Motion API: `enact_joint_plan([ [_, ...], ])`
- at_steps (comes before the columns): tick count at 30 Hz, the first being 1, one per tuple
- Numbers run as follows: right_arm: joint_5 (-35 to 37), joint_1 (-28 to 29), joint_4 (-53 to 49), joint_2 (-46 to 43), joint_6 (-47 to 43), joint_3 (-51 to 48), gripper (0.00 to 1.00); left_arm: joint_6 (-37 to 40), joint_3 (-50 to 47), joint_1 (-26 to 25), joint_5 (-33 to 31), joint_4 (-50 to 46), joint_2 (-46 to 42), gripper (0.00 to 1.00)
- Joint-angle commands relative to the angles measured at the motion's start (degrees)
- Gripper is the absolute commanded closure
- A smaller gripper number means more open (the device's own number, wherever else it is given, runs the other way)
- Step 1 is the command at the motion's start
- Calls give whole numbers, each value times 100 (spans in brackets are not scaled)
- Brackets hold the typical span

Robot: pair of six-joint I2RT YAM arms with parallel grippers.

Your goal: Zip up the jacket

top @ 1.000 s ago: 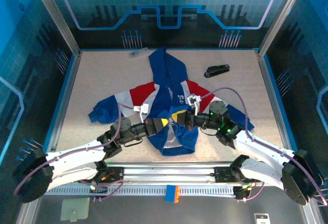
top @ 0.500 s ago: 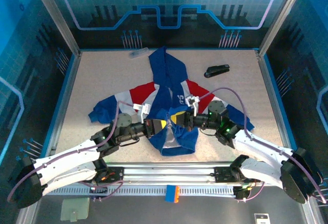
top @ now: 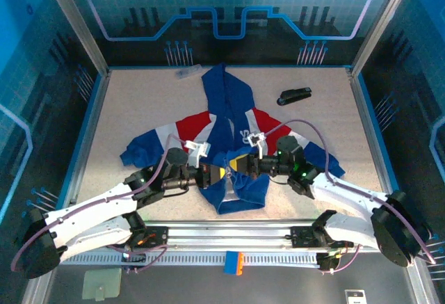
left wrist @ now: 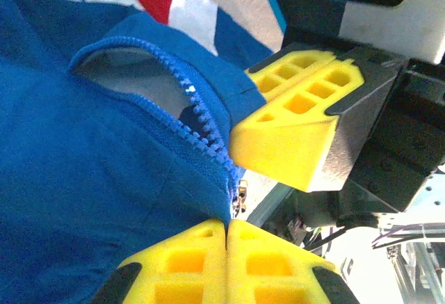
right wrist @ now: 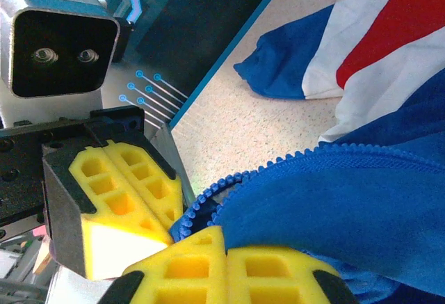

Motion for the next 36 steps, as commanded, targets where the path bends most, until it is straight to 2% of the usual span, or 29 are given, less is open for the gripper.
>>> enact_joint_plan([
  [1,-4,-13,228,190,-161,183,100,84,245,13,344,-786,71,100],
  [6,178,-14,137,161,-424,83,84,-86,446,343,648,-1100,451,100],
  [12,381,-14,-912,-47,-1221,329,67,-184,821,512,828,-1635,1053,100],
  [18,882,99,-1983,-471,-2203,420,65,-219,1336,618,923,-2208,1555,100],
  [24,2300,1002,-2766,-1035,-3972,512,65,-177,1982,677,999,-2863,1782,100],
  [30,3596,1941,-2576,-1147,-5279,307,63,-251,2280,692,1154,-3006,1897,100],
  [33,4207,2281,-2097,-1052,-5621,52,59,-319,2318,694,1197,-2993,1895,100],
  [36,4479,2407,-1756,-867,-5740,-68,56,-341,2327,690,1212,-2995,1873,100],
])
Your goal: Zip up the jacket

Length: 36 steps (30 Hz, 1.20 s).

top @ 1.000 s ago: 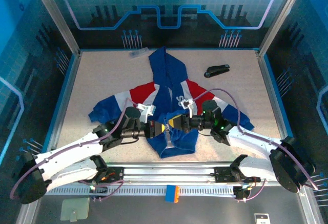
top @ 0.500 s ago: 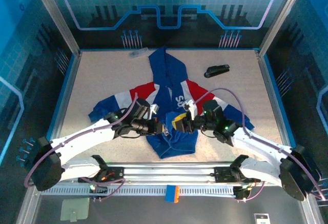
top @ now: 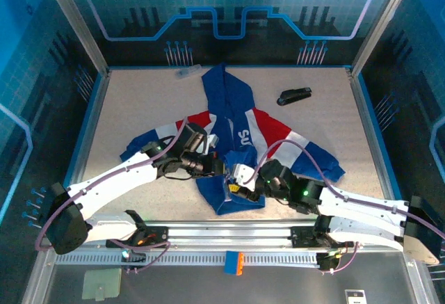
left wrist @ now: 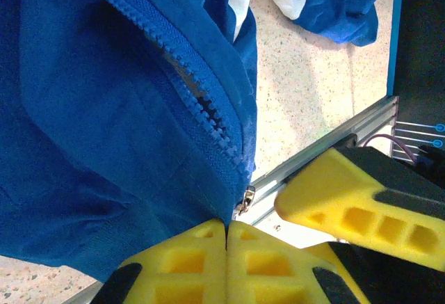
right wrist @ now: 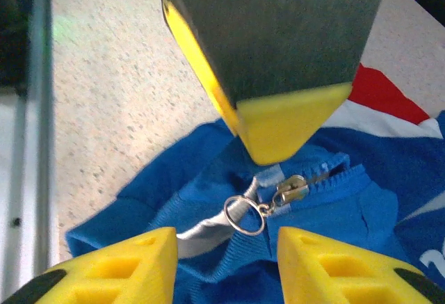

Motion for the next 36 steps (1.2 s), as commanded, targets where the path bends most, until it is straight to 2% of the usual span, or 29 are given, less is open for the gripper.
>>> enact_joint_plan([
  [1,794,146,493,211,-558,-160,56,-145,174,36,214,-188,25,100],
  [14,1151,542,1099,914,-262,-64,56,-255,156,37,146,-145,-5,100],
  [23,1285,588,1448,1386,49,140,55,-309,165,38,179,-84,8,100],
  [30,1494,595,1484,1345,227,163,61,-298,96,37,150,-92,-66,100],
  [36,1510,605,1387,1095,254,87,75,-288,3,36,117,-76,-123,100],
])
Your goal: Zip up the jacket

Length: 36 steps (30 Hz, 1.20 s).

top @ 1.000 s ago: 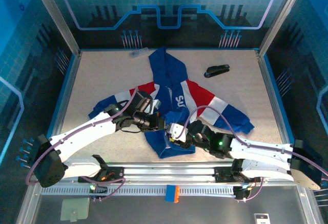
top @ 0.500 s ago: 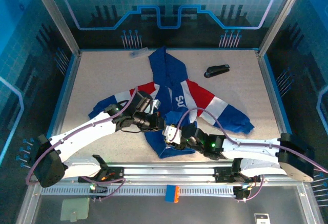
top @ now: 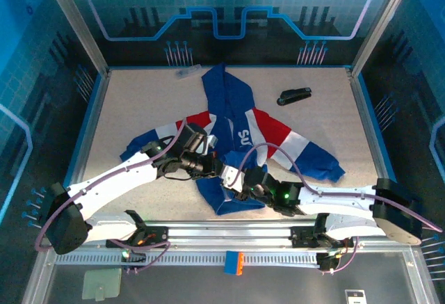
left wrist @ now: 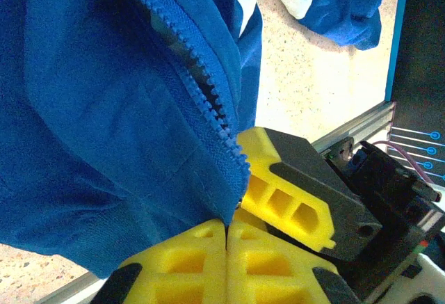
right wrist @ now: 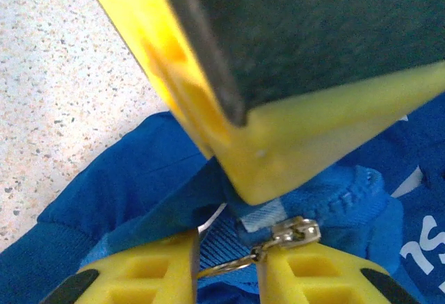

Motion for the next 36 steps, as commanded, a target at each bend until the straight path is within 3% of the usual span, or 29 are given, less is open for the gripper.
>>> enact_joint_plan([
  [1,107,73,115,-251,52,79,77,-6,-12,46,97,-17,-127,100],
  [7,115,72,-301,-457,42,105,92,142,6,52,69,-91,-120,100],
  [14,140,69,-540,-566,40,176,100,354,121,44,12,-382,-152,100],
  [36,-161,-243,-1253,-447,110,711,100,798,341,-175,149,-1075,-238,100],
])
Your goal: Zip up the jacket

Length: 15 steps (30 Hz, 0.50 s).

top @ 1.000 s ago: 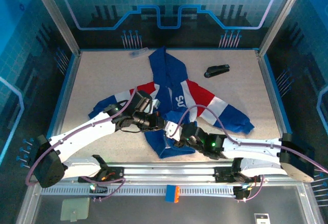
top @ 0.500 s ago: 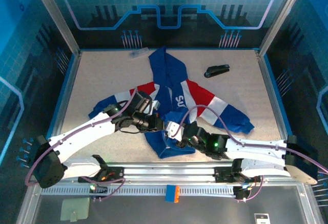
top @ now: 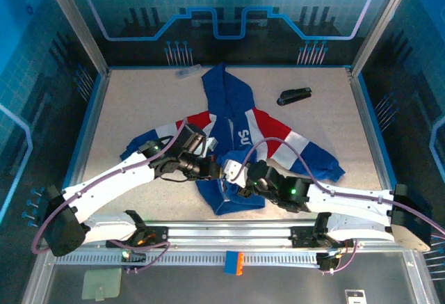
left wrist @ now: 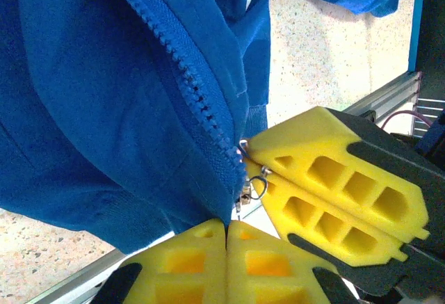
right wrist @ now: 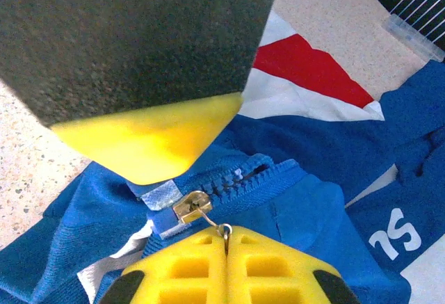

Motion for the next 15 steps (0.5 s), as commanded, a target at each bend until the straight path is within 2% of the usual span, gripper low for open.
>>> enact_joint_plan([
  [1,-66,-94,-58,76,80,200,100,178,144,-77,208,-421,-130,100],
  [7,-238,-112,-61,142,92,183,100,248,141,-79,283,-575,-205,100],
  [12,-631,-112,58,142,162,81,100,138,-108,-71,249,-111,-357,100],
  [15,-869,-124,128,175,256,24,100,17,-282,-71,273,201,-410,90],
])
